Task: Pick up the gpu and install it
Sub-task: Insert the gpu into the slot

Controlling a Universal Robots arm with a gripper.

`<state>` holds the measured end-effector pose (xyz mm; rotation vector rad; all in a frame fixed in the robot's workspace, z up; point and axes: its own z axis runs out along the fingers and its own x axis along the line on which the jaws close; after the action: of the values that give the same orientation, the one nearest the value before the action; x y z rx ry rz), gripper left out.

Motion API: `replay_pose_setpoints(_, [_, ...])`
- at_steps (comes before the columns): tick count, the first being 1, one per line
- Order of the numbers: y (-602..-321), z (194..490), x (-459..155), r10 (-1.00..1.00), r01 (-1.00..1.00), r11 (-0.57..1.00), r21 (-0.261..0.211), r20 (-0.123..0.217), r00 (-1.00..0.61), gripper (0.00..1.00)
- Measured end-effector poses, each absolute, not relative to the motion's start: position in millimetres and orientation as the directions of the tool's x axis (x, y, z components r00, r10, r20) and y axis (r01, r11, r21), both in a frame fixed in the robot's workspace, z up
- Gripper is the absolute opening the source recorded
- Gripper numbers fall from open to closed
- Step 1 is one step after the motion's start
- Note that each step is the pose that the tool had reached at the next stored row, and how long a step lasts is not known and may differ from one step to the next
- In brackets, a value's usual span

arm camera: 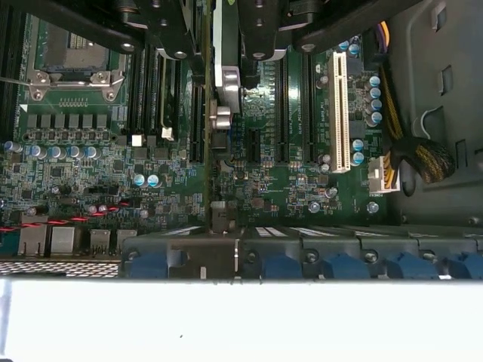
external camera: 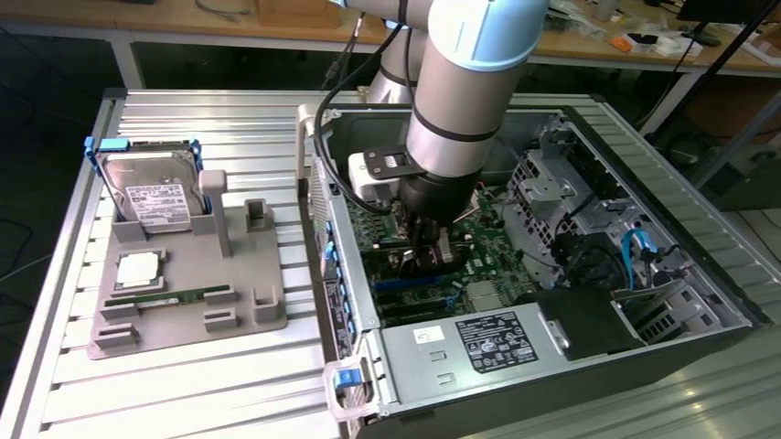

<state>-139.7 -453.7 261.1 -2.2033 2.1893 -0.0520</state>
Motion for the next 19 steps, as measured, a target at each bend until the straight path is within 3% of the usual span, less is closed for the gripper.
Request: replay_pose_setpoints(19, [-453.6,268.6,-139.6,-1.0,-0.999,-0.006,-0.049,-0.001,0.006,0.28])
